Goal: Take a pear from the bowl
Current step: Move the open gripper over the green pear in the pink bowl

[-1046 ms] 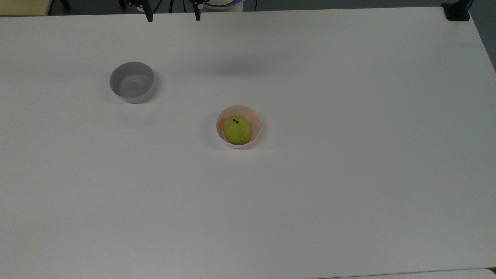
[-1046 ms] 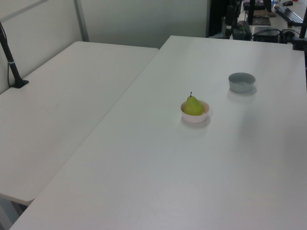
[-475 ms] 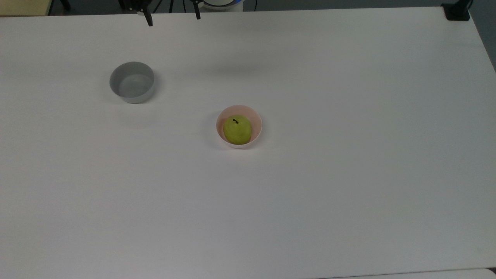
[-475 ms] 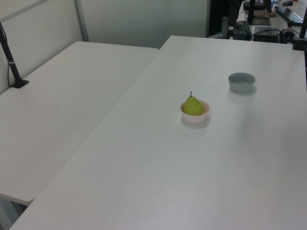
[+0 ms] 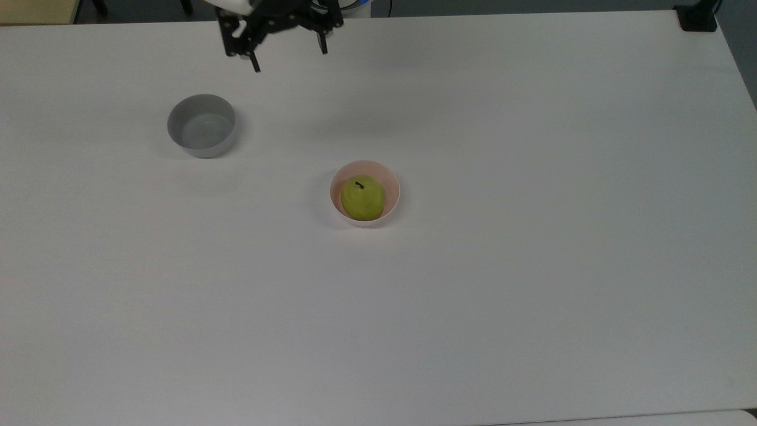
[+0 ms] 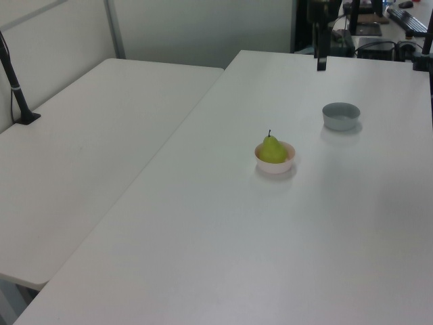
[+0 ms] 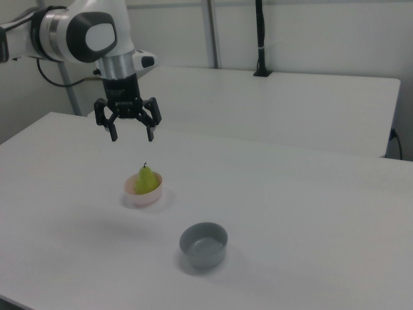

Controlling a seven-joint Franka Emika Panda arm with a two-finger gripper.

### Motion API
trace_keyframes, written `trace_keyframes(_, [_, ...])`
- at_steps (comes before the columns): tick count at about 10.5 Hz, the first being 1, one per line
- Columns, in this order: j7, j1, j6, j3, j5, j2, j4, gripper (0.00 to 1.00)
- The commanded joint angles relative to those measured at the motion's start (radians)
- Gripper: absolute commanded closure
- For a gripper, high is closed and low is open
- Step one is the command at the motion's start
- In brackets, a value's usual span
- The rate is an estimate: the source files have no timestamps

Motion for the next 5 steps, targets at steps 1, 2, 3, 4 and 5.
trace_keyframes(1, [-0.002,0.051,0.110,0.000,-0.023,0.064,-0.020,0.00])
trace_keyframes(2, [0.036,0.065,0.146,0.000,-0.021,0.087,-0.032,0.00])
trace_keyframes(3, [0.080,0.074,0.204,0.000,-0.021,0.110,-0.048,0.00])
trace_keyframes(4, [0.140,0.088,0.267,0.000,-0.021,0.139,-0.068,0.01])
trace_keyframes(5, [0.206,0.095,0.329,0.001,-0.021,0.171,-0.075,0.02])
